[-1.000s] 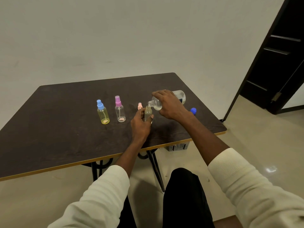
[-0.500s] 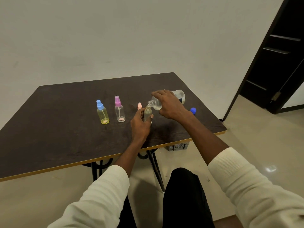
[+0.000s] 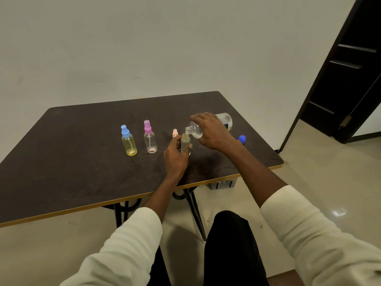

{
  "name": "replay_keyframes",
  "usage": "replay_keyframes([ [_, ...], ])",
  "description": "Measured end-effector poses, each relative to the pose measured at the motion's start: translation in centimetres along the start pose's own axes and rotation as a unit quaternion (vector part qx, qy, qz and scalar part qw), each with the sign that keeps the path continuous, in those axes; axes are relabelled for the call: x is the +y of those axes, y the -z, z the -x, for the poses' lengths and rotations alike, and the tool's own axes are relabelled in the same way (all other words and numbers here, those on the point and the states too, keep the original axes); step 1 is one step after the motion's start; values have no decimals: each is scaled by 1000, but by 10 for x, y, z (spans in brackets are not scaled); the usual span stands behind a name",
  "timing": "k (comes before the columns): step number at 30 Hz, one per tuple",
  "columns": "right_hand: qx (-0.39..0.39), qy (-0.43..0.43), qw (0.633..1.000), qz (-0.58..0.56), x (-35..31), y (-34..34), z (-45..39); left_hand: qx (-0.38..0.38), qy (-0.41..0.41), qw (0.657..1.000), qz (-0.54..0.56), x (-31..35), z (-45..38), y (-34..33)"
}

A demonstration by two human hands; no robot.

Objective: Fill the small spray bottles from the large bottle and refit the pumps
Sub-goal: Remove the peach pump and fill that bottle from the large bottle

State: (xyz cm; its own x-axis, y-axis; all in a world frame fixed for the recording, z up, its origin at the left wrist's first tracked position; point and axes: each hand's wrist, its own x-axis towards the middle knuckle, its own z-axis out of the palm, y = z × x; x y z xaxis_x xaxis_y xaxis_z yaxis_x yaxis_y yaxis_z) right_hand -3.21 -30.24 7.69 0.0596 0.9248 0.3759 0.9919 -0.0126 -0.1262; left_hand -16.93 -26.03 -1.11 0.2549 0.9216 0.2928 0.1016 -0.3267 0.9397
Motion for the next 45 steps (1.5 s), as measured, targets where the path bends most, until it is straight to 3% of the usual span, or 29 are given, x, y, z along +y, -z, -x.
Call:
replay_keyframes([
  [45,3,-6,1000,-9,0,-1,1,3,-5,1000,-1,0,-1,-2],
])
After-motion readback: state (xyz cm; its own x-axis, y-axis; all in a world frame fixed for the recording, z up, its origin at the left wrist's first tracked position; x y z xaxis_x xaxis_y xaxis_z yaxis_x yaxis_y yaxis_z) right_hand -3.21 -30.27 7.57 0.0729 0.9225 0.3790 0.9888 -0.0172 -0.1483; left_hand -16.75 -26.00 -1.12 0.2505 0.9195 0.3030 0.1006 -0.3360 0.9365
